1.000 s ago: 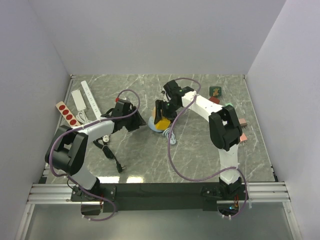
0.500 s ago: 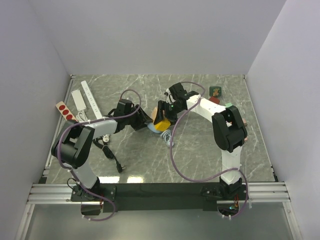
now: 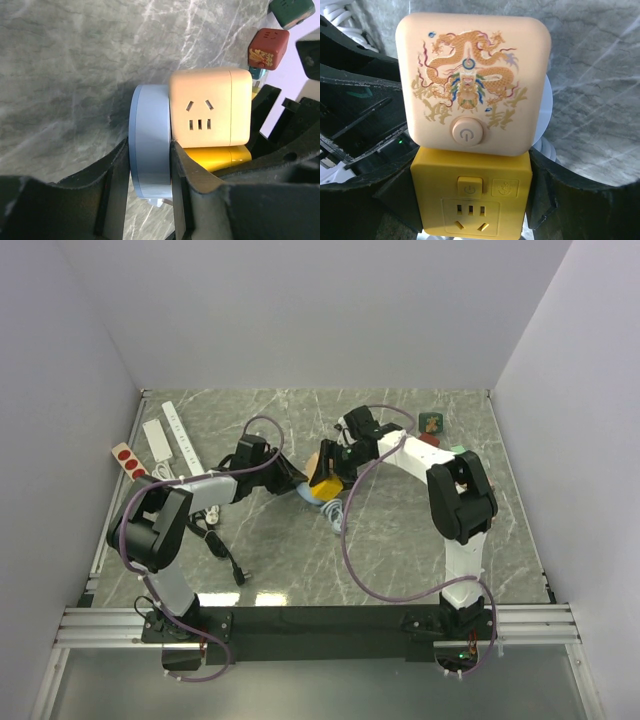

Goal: Pull the plug off the socket

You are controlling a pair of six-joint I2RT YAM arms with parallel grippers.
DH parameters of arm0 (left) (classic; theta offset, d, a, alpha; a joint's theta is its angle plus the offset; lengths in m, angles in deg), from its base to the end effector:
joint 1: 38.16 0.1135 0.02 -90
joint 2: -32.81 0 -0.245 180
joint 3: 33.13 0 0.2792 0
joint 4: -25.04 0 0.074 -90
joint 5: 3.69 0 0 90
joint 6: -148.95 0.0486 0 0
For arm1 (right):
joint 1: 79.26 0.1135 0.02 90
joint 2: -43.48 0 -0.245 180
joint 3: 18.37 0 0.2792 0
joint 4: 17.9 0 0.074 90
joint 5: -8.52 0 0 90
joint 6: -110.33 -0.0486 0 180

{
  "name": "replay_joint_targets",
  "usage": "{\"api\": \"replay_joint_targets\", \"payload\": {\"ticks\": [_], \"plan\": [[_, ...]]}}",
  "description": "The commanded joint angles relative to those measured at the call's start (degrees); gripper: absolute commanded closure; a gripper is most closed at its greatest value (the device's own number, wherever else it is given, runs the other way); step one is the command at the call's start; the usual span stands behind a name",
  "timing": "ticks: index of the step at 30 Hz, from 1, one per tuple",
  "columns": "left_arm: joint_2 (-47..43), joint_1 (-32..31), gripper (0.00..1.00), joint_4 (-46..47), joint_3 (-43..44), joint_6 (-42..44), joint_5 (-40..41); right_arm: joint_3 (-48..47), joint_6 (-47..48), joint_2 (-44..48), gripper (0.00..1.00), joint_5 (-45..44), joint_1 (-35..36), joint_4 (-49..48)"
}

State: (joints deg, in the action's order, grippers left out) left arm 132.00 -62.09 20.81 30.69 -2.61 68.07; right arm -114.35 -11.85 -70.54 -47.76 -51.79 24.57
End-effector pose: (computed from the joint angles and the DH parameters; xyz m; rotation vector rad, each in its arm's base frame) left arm 0.3406 -0.1678 0.1171 -0.6231 2.4100 -1.0854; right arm 0.3793 0.2276 0.1512 -0.1074 2.7884 1.0955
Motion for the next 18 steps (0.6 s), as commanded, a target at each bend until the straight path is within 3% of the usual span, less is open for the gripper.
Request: {"api": "replay_joint_targets", "payload": {"ticks": [1,6,9,12,18], "plan": [[1.00,-0.25,1.00,-6.33,0.70,3.72,3.38,-5.28,1.59,3.36,1.00,9.18,-3.72,-0.81],[0.56,3.43,1.00,-7.57,-2.11,5.40,5.14,-12.66,8.44,1.96,1.00,8.56,-12.15,11.65],[1.26,4.50,1.00,-8.01,-2.11,6.71,5.49,-15.83,10.39,0.38,1.00,7.77,-13.66,14.32],[1.87,4.59,1.00,-8.01,-1.41,7.16,5.58,-15.40,10.30,0.37,1.00,7.33,-13.23,13.54],[1.61,4.59,1.00,-10.21,1.22,7.24,5.06,-5.30,5.74,7.31,1.00,0.14,-9.18,5.20]]}}
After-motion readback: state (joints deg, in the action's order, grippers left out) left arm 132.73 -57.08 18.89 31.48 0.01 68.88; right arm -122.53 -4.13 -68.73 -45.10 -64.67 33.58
